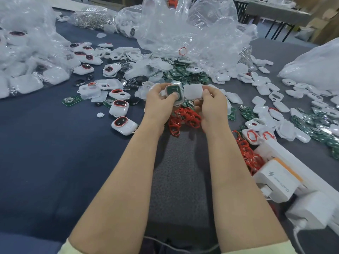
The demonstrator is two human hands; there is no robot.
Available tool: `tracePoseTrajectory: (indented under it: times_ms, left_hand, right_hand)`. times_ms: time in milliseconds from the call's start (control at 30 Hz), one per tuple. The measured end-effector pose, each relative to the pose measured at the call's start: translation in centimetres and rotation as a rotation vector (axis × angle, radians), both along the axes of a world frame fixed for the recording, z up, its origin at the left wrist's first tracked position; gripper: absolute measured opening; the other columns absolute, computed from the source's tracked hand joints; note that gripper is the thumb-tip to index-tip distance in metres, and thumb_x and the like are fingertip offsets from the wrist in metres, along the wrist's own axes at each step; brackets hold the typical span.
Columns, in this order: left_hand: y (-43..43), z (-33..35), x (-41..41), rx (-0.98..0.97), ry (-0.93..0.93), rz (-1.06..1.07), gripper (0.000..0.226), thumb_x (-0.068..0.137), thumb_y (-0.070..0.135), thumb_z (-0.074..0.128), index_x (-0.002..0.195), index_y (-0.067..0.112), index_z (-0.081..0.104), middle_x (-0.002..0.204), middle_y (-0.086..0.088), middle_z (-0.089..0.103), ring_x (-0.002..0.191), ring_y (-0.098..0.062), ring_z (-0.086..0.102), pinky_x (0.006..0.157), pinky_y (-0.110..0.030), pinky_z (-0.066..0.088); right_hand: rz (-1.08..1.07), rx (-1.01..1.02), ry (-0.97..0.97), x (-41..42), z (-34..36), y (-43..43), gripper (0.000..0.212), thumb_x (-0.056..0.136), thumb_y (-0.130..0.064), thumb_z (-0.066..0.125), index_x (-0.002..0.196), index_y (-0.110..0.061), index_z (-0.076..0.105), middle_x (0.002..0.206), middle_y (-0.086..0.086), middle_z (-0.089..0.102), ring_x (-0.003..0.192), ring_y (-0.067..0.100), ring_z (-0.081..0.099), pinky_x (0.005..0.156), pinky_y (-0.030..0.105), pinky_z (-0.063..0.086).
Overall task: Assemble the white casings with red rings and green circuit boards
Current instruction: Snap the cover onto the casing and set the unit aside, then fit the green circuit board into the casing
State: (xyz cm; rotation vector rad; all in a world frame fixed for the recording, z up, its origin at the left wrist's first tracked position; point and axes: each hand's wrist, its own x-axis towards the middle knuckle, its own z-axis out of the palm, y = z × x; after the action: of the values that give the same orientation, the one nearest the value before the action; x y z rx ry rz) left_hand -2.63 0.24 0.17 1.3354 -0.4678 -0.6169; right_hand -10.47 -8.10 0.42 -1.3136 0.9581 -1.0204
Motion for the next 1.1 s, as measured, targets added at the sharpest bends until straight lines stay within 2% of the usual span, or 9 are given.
tracePoseTrajectory:
  times_ms: [133,300,467,633,767,933,1033,1100]
  left_hand:
    - [0.0,-0.1,0.0,0.006,0.001,-0.020,0.026,0.090,0.001,0.058,0.091,0.026,0.056,0.083,-0.001,0.063,0.081,-0.022,0.063,0.089,-0.052,0.053]
    - [-0.1,0.0,0.0,-0.006,0.019,-0.034,0.024,0.090,-0.001,0.058,0.093,0.023,0.057,0.085,-0.002,0.064,0.082,-0.021,0.064,0.090,-0.049,0.054]
    - [0.0,0.1,0.0,-0.004,0.025,-0.024,0.024,0.090,-0.001,0.058,0.093,0.023,0.058,0.084,-0.001,0.065,0.079,-0.019,0.065,0.089,-0.049,0.054]
    - [0.1,0.0,0.0,0.020,0.020,-0.009,0.026,0.089,-0.002,0.058,0.090,0.024,0.057,0.087,-0.003,0.063,0.088,-0.024,0.063,0.092,-0.050,0.053]
    - [0.0,-0.1,0.0,0.029,0.018,-0.022,0.022,0.089,-0.002,0.057,0.099,0.018,0.059,0.091,-0.008,0.064,0.088,-0.023,0.063,0.093,-0.049,0.053]
    - [0.0,-0.1,0.0,-0.004,0.021,-0.021,0.023,0.090,-0.002,0.056,0.096,0.019,0.057,0.083,-0.002,0.064,0.075,-0.017,0.063,0.082,-0.040,0.055]
    - [0.1,-0.1,0.1,-0.016,0.030,0.007,0.026,0.089,-0.003,0.057,0.089,0.023,0.057,0.083,-0.001,0.064,0.074,-0.015,0.062,0.083,-0.041,0.054]
    - [0.1,-0.2,0.2,-0.027,0.039,0.016,0.026,0.089,-0.003,0.056,0.088,0.023,0.057,0.084,0.000,0.063,0.075,-0.014,0.061,0.084,-0.040,0.054]
  right_hand:
    - [0.041,0.079,-0.070,-0.4,0.0,-0.1,0.023,0.096,-0.001,0.038,0.103,-0.013,0.056,0.078,0.004,0.057,0.053,0.006,0.050,0.044,0.017,0.042]
    - [0.095,-0.048,-0.014,-0.6,-0.2,0.3,0.019,0.091,0.003,0.050,0.097,-0.014,0.056,0.077,-0.003,0.060,0.058,0.006,0.053,0.052,0.016,0.047]
    - [0.082,-0.091,0.000,-0.6,-0.3,0.2,0.017,0.092,0.003,0.051,0.098,-0.011,0.058,0.077,-0.002,0.060,0.055,0.003,0.053,0.051,0.014,0.045]
    - [0.059,-0.065,-0.058,-0.6,-0.2,0.3,0.022,0.090,0.005,0.048,0.097,-0.014,0.056,0.080,0.001,0.058,0.053,0.004,0.052,0.050,0.015,0.045]
    - [0.074,-0.061,-0.095,-0.5,0.0,0.5,0.031,0.088,0.010,0.043,0.106,-0.011,0.057,0.073,0.002,0.057,0.050,0.002,0.055,0.052,0.016,0.048]
    - [0.120,-0.143,0.006,-0.5,0.0,0.9,0.045,0.087,0.007,0.041,0.121,-0.018,0.057,0.079,0.005,0.053,0.055,0.003,0.061,0.059,0.020,0.054]
    - [0.105,-0.302,0.254,-0.6,-0.2,1.0,0.038,0.085,-0.002,0.051,0.118,-0.018,0.062,0.079,0.003,0.054,0.063,0.009,0.056,0.067,0.032,0.050]
    - [0.091,-0.383,0.343,-0.7,-0.2,1.1,0.035,0.085,-0.007,0.057,0.119,-0.016,0.063,0.089,-0.001,0.062,0.073,0.007,0.053,0.074,0.025,0.044]
